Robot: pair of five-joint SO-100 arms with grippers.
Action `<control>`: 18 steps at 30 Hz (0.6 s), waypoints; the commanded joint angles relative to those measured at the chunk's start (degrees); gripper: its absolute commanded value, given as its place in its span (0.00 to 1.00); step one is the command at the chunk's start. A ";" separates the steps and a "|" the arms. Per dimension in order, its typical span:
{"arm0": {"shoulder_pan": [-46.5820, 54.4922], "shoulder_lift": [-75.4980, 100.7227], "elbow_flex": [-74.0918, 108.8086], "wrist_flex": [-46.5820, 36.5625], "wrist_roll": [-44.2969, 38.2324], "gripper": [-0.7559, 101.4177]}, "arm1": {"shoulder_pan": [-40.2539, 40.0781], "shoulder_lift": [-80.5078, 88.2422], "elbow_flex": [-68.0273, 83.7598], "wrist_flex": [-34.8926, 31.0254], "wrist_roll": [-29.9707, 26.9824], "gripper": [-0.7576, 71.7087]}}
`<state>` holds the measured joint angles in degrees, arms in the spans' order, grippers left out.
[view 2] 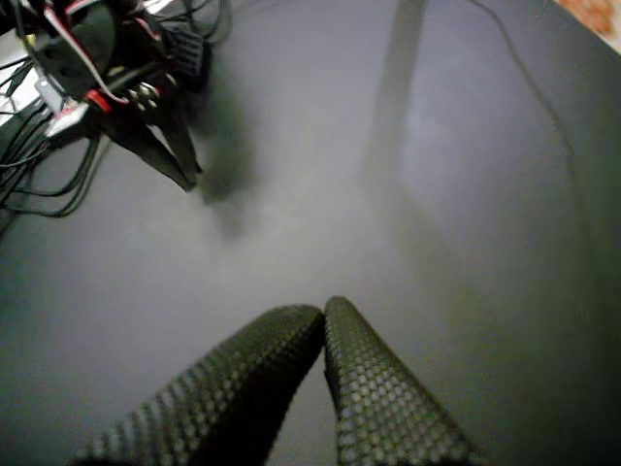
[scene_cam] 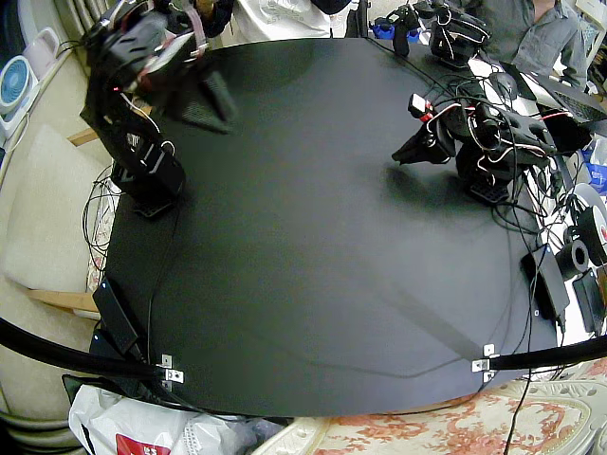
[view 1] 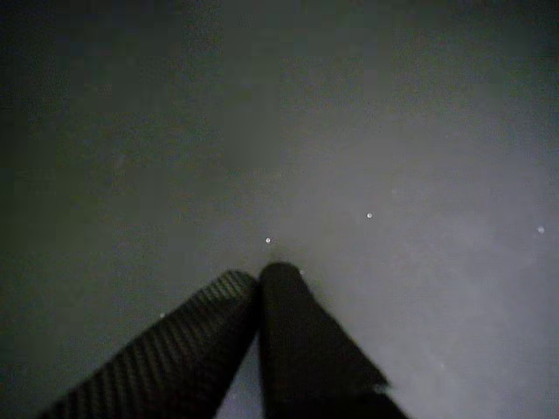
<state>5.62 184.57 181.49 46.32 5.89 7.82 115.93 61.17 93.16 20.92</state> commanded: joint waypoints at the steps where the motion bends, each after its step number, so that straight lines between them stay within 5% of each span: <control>1: 1.32 1.05 0.79 -0.70 0.70 0.01 | 0.97 18.02 17.75 6.77 2.64 0.01; 6: 1.32 1.05 0.79 -0.70 0.70 0.01 | -3.08 28.12 42.28 -4.22 1.23 0.01; 11: 1.32 1.05 0.79 -0.70 0.70 0.01 | -8.53 46.14 72.86 -23.82 -3.78 0.01; 14: 1.32 1.05 0.79 -0.70 0.70 0.01 | -8.70 70.40 89.47 -22.32 0.79 0.01; 18: 1.32 1.05 0.79 -0.70 0.70 0.01 | -12.04 71.54 98.61 -21.97 3.08 0.01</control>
<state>5.62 184.57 181.49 46.32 5.89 -3.16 186.06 158.29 71.10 22.76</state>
